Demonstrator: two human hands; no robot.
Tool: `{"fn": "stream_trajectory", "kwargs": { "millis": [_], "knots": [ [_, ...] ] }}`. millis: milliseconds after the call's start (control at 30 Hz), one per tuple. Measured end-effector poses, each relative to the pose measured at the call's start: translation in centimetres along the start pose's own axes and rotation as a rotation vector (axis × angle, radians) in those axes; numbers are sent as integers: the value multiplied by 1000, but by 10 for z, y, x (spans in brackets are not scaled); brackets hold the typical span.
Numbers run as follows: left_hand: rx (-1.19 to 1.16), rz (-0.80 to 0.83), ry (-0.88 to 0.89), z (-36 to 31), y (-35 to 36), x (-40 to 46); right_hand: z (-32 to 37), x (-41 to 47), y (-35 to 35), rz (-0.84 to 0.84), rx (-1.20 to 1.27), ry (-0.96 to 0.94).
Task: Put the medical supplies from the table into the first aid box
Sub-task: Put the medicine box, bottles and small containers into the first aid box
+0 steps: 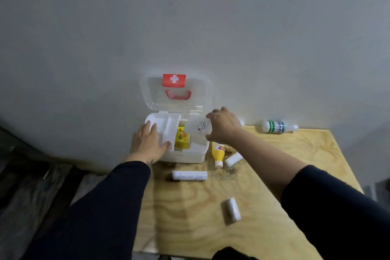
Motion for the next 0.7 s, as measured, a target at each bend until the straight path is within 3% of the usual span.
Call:
{"fn": "stream_trajectory", "kwargs": {
  "millis": [167, 400, 700],
  "knots": [
    [-41, 18, 88, 9, 5, 1, 28, 24, 30, 62, -6, 29],
    [111, 2, 203, 8, 14, 2, 42, 45, 56, 53, 121, 83],
    [252, -33, 233, 7, 16, 6, 52, 55, 70, -58, 349, 191]
  ]
}}
Point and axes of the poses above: each hand's wrist, its own x-axis towards the middle knuckle, its own y-axis out of the palm, z = x × y, the point moved 8 cm from there along x, towards the middle knuckle, and after that the axes turned 6 degrees about -y, right-handed, at the moved point
